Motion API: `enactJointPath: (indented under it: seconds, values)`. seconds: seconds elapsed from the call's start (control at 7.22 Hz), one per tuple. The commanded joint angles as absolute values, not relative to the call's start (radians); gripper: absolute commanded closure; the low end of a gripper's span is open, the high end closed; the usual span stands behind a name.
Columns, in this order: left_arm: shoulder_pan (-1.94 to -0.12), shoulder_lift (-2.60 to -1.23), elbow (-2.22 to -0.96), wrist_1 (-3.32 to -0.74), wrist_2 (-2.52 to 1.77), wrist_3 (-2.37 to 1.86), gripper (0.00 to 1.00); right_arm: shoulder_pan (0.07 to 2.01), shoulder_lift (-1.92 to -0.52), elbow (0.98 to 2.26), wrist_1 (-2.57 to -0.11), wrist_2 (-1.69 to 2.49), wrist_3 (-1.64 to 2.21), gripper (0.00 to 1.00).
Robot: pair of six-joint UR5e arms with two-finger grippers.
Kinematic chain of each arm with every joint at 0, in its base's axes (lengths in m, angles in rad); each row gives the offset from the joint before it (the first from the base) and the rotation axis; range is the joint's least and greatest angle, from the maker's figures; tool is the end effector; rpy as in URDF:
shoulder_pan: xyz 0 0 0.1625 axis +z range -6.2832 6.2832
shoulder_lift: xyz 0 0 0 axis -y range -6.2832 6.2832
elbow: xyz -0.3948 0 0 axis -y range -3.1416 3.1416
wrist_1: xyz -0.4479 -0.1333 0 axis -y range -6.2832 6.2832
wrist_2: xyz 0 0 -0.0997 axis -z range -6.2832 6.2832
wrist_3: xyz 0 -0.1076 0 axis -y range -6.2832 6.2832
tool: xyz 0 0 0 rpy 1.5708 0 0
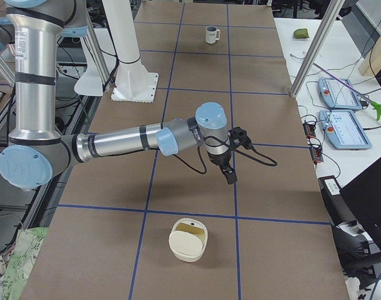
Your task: Left arm hands cup to right arm to dump lemon
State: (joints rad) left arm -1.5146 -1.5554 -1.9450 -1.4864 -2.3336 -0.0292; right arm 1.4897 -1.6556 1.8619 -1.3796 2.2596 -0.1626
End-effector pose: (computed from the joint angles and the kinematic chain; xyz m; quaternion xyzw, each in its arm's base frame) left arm -0.0291 -0.5328 0.4478 0.1111 0.3738 0.0633 0.9186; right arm 0.0218 -0.5326 0.5021 0.1992 -0.3231 -0.1783 0.9078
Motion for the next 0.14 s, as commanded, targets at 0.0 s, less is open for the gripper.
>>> enactJointPath:
  seconds: [0.0]
  values:
    - [-1.514, -1.555, -1.948, -1.486, -2.335, -0.029, 0.00, 1.490, -1.657, 1.862, -1.379, 2.260, -0.163, 0.00]
